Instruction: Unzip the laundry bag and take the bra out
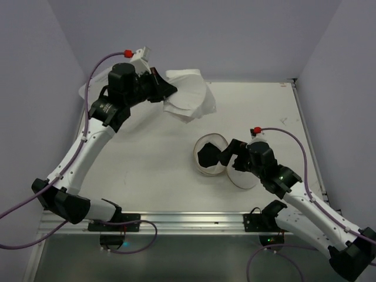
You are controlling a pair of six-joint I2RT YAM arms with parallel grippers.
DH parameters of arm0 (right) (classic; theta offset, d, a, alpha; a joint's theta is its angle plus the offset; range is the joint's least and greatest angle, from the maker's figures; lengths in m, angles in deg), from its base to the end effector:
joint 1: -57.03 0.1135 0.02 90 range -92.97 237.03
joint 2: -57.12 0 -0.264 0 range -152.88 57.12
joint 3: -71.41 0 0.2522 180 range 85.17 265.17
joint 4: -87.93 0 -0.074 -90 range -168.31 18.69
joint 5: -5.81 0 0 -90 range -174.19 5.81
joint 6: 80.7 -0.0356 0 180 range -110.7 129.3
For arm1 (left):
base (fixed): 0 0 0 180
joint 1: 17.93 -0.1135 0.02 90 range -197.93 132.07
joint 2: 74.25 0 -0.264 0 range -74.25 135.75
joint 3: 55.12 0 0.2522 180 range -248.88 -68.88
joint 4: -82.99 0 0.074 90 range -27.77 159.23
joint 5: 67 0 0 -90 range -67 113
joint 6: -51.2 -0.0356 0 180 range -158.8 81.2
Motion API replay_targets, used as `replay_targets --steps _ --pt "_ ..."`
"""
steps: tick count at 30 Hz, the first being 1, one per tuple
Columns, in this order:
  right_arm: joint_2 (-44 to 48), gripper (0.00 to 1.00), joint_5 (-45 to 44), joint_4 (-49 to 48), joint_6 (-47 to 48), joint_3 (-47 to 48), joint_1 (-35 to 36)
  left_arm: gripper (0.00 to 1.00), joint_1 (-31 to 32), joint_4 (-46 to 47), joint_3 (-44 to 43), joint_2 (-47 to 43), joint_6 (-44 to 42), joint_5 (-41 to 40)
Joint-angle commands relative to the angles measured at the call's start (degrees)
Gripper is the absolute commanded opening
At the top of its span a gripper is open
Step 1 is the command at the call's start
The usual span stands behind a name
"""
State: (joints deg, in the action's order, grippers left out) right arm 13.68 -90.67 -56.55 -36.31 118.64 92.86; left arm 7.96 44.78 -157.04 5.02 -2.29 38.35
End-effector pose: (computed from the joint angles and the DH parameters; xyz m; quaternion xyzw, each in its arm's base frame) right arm 0.1426 0.0980 0.2542 0.1018 0.8666 0.2797 0.4006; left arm 0.2729 -0.1429 0.4409 0.0074 0.7933 -0.4015 0.4577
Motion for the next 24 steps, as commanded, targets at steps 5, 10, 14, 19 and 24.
replay_targets --steps 5,10,14,19,24 --pt "2.7 0.94 1.1 2.1 3.0 3.0 -0.2 0.00 -12.2 0.7 -9.7 -0.9 1.0 -1.2" --pt "2.2 0.94 3.4 2.1 3.9 3.4 -0.2 0.00 -21.6 -0.4 -10.3 1.8 1.9 -5.3" --pt "2.0 0.94 6.0 -0.1 4.4 2.4 -0.2 0.00 -28.2 0.9 -7.6 3.2 4.0 -9.7" --pt "1.8 0.94 6.2 -2.4 4.5 1.1 -0.2 0.00 -33.4 3.2 -4.1 6.3 7.5 -15.0" --pt "0.6 0.94 8.1 -3.8 4.3 0.2 -0.3 0.00 -34.3 1.4 -3.9 10.3 8.9 -21.7"
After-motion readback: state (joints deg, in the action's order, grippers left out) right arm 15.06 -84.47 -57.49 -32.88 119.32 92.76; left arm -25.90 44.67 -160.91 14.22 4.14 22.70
